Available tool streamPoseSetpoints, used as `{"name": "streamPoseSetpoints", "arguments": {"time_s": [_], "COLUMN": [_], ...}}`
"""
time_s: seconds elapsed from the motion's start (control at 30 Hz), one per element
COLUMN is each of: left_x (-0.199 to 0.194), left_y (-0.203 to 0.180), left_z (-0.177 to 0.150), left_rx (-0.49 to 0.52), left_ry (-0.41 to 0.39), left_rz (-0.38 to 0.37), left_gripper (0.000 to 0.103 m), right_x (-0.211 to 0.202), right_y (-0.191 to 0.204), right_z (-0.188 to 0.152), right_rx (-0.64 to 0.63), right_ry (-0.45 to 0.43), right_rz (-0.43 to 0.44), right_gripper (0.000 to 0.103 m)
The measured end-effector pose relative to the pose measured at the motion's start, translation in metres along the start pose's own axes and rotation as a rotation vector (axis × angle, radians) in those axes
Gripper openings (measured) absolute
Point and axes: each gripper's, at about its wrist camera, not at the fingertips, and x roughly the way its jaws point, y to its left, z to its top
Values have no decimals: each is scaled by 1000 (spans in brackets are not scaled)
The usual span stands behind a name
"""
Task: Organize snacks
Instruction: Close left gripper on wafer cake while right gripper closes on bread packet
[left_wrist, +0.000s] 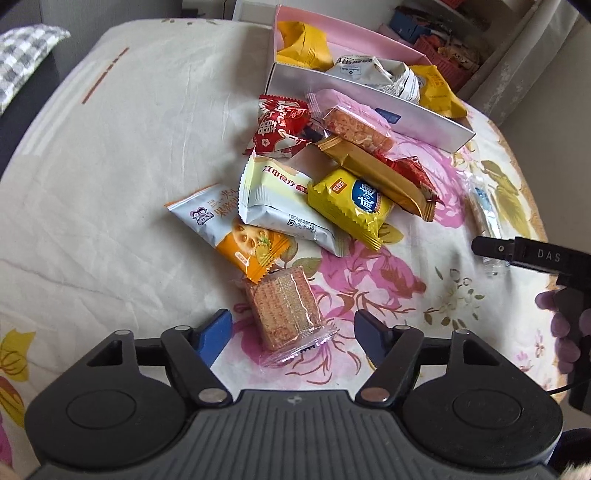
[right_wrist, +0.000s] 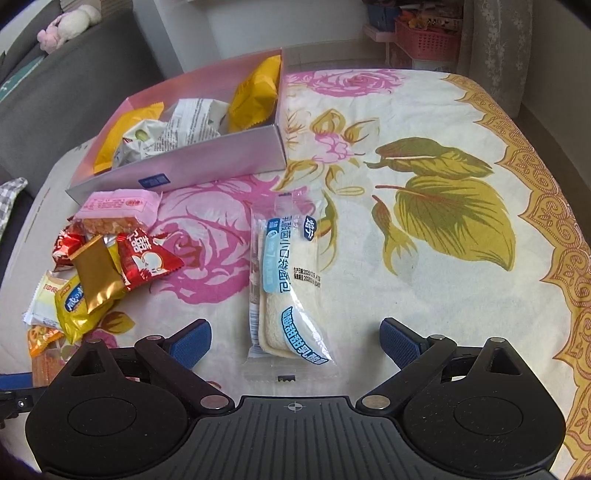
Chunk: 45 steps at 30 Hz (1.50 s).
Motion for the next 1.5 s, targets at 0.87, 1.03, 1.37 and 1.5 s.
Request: {"name": "streamPoseSetpoints", "arguments": {"time_s": [0.87, 1.03, 1.37, 1.5], "left_x": [2, 1, -6, -14], "left_y": [-22, -23, -24, -27], "left_z": [-6, -5, -2, 0], "left_rx": [73, 79, 87, 96], "left_ry": [-6, -9, -31, -55], "left_rz": [-46, -57, -74, -87], "left_gripper": [33, 33, 33, 33], "right_x": [8, 4, 0, -4], "right_y": [27, 28, 24, 20], "right_z": [12, 12, 13, 16], "right_rx": [-107, -130, -128, -97], "right_ry": [-64, -76, -83, -83], "right_rz": [-72, -83, -97, -79], "right_gripper": [67, 43, 22, 20]}}
